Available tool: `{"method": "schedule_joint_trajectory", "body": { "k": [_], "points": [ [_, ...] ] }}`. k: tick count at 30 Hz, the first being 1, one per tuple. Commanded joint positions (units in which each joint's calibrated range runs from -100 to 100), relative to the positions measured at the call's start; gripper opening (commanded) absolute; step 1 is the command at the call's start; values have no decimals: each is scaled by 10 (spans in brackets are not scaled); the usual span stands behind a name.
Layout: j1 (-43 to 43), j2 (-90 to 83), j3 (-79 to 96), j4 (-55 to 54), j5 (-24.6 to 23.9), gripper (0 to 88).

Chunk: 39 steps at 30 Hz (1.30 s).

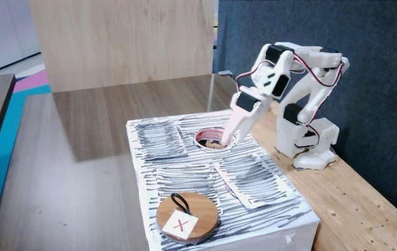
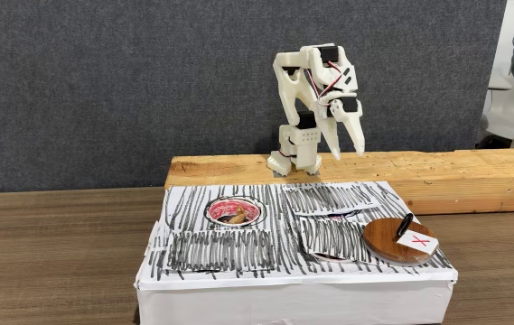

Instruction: Pick the brown debris from the hole.

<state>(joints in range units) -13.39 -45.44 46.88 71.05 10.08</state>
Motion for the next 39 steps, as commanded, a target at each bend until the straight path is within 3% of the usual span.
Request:
{"method": "schedule_joint_trajectory", "body": {
  "k": [1, 8, 19, 28, 39],
  "points": [
    [4, -10, -2, 3, -3, 237],
    [4, -5, -2, 3, -3, 349],
    [24, -10, -2, -3, -3, 356],
    [174, -10, -13, -12, -2, 356],
    [377, 4, -19, -132, -3, 356]
  ]
}}
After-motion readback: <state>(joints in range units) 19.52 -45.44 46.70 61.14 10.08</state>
